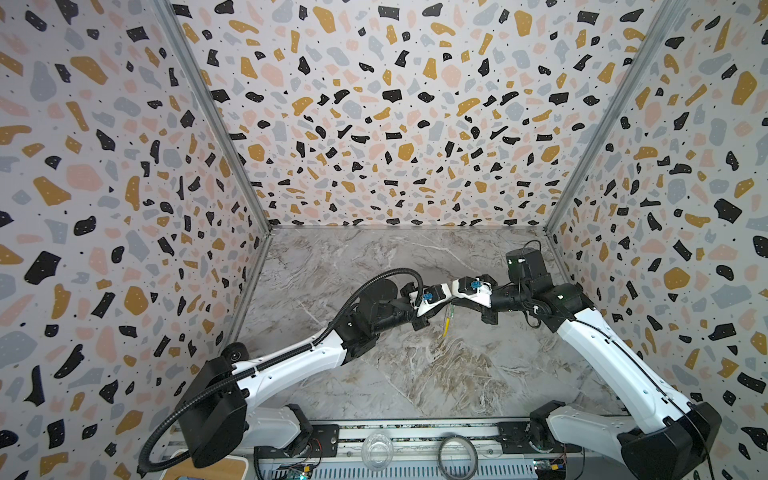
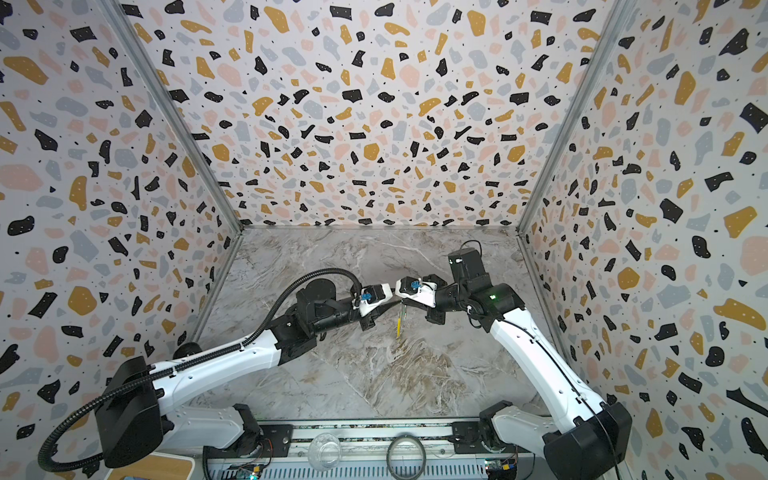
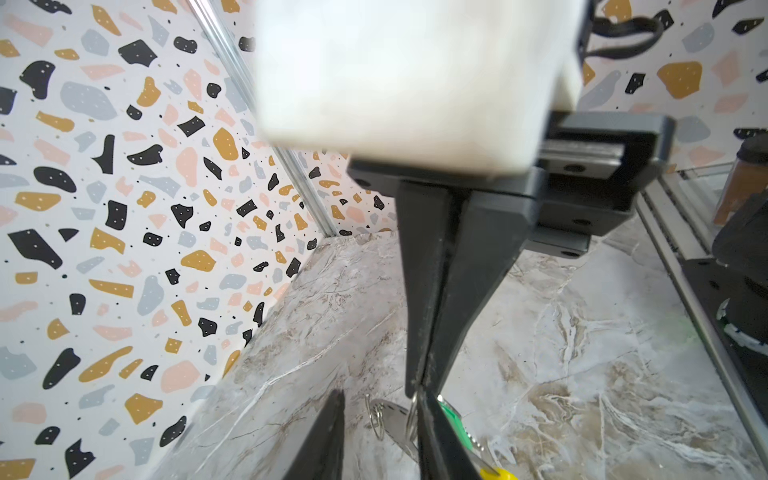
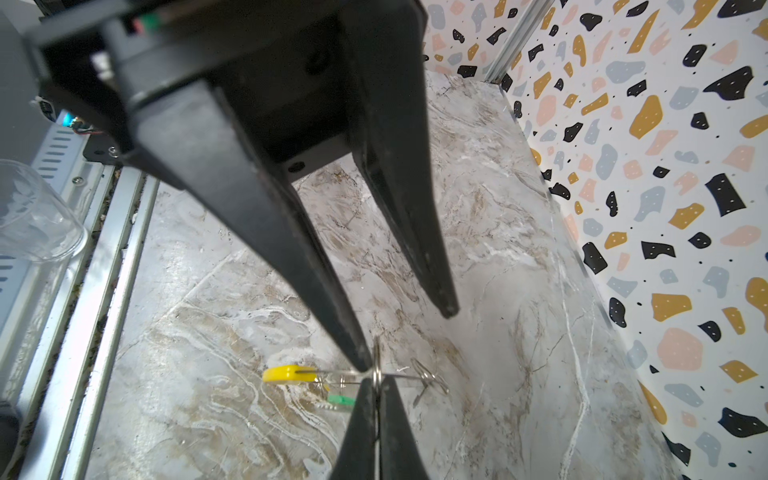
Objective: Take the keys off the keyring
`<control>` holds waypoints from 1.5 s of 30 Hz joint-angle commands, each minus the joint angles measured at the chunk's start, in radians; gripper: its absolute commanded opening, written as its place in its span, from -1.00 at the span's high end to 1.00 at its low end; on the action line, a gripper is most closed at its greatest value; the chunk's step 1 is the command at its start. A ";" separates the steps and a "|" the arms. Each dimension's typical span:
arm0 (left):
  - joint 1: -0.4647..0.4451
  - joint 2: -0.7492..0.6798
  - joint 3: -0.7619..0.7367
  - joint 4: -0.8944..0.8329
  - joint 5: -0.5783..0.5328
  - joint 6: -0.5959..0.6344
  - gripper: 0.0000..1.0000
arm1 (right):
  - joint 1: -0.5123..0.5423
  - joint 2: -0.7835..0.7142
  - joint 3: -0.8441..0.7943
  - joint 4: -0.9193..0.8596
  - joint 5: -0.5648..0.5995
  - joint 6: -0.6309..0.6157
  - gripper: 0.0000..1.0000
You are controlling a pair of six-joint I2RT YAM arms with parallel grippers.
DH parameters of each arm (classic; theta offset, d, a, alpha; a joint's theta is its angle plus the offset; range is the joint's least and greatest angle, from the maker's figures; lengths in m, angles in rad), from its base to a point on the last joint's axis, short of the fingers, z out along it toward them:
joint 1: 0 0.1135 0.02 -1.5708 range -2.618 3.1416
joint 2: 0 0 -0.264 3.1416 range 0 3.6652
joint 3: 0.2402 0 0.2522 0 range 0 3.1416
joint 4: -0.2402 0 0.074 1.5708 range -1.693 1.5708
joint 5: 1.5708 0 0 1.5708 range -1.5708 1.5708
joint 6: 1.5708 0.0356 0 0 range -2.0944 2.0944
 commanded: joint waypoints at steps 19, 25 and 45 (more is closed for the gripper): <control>-0.027 0.040 0.093 -0.136 -0.105 0.151 0.55 | 0.003 -0.009 0.049 -0.053 -0.015 -0.026 1.00; -0.027 0.052 0.106 -0.129 -0.087 0.141 0.65 | 0.006 -0.011 0.046 -0.049 -0.025 -0.035 1.00; 0.031 0.025 0.065 -0.023 0.024 0.016 1.00 | 0.005 -0.137 -0.034 0.128 0.121 -0.015 0.46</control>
